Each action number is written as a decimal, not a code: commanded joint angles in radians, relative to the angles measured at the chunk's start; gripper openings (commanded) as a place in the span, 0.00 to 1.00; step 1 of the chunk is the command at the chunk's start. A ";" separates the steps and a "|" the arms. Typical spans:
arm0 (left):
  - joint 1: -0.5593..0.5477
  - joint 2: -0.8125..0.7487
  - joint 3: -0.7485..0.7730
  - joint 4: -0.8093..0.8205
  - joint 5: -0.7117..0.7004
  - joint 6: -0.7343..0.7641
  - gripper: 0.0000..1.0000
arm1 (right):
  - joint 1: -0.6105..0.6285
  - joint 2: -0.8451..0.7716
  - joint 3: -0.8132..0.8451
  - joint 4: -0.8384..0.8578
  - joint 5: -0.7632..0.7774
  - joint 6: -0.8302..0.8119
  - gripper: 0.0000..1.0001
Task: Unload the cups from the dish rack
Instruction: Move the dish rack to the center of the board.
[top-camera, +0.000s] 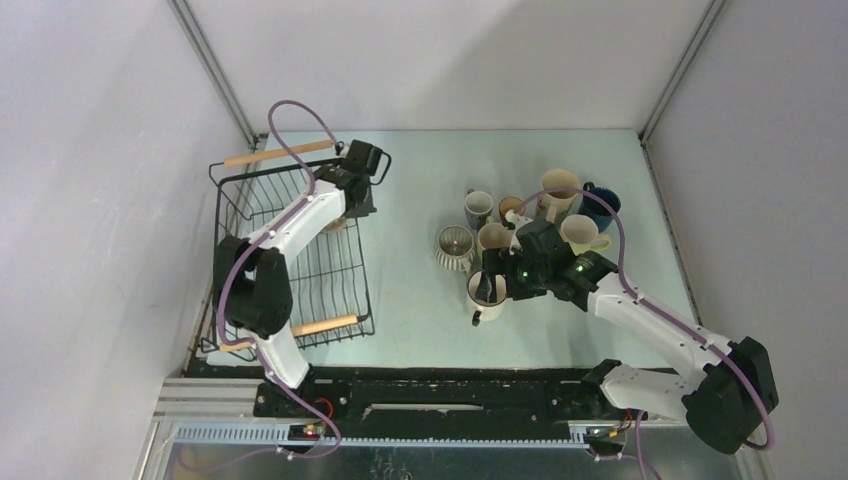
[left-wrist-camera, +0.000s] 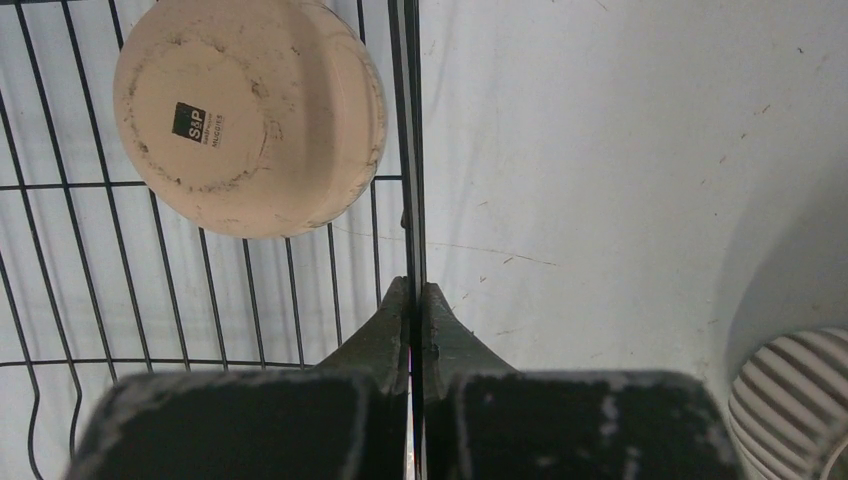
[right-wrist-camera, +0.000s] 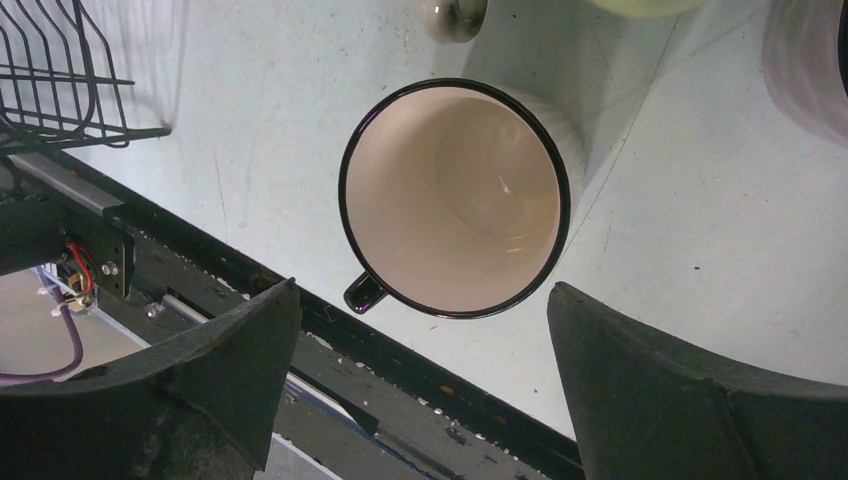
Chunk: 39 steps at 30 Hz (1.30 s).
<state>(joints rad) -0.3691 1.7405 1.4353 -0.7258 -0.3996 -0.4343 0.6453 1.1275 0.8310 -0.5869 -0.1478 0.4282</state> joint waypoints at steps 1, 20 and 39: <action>-0.047 -0.018 0.031 0.067 -0.018 0.068 0.00 | 0.007 -0.016 -0.007 0.018 0.013 0.004 1.00; -0.131 -0.043 -0.015 0.066 0.187 0.132 0.15 | 0.005 -0.013 -0.016 0.029 0.014 0.015 1.00; -0.042 -0.116 0.241 -0.145 0.081 -0.005 1.00 | 0.001 -0.014 -0.016 0.027 0.011 0.015 1.00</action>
<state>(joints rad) -0.4702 1.6714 1.5864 -0.8143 -0.2646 -0.3687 0.6449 1.1275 0.8162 -0.5735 -0.1471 0.4335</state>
